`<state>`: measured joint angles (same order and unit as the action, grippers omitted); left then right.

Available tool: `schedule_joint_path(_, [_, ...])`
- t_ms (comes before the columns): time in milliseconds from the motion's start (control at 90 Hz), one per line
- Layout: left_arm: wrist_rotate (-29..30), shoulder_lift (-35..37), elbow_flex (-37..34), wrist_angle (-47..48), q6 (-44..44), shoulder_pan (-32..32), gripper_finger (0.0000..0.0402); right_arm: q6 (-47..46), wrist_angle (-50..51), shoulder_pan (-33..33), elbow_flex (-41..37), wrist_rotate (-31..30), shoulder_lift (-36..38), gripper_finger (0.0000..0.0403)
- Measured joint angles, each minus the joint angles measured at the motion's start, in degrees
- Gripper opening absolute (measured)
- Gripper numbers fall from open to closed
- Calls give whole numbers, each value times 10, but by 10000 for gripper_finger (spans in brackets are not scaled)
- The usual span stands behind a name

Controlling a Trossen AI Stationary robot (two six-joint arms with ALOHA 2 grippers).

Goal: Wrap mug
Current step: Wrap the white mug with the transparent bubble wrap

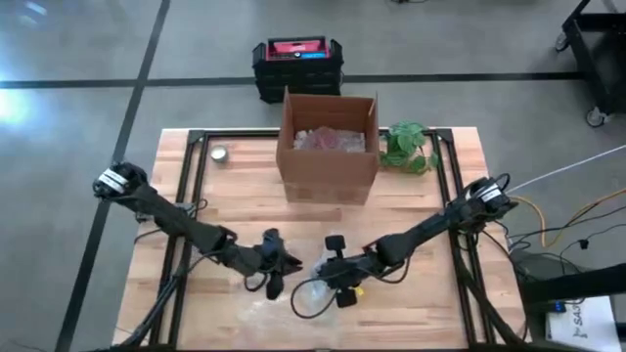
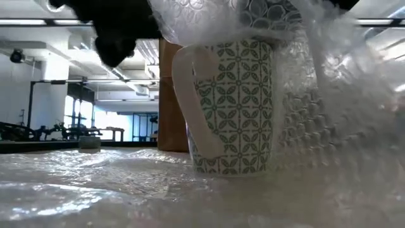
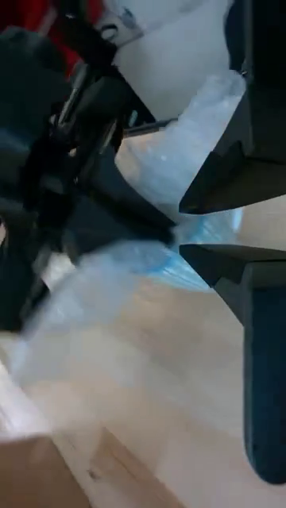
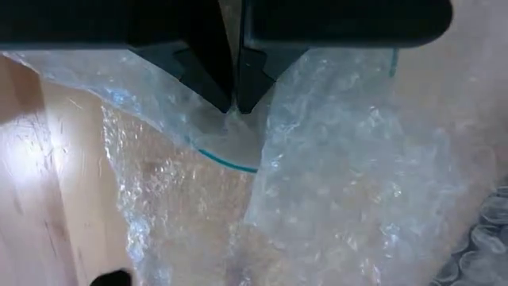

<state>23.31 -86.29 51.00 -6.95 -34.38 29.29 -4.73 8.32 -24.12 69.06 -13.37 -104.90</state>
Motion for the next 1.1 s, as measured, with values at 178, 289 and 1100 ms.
schedule_joint_path(178, [-1, -95, 138, 137, 52, -16, 59, 0, 0, 1, 0, 1, 1, 0])
schedule_joint_path(289, [-14, -160, 204, 196, 78, -23, 59, -10, 4, 2, 0, 4, 1, 0])
schedule_joint_path(1100, [-35, -216, 269, 280, 86, -22, 59, -32, 272, -20, 162, 44, 41, 1])
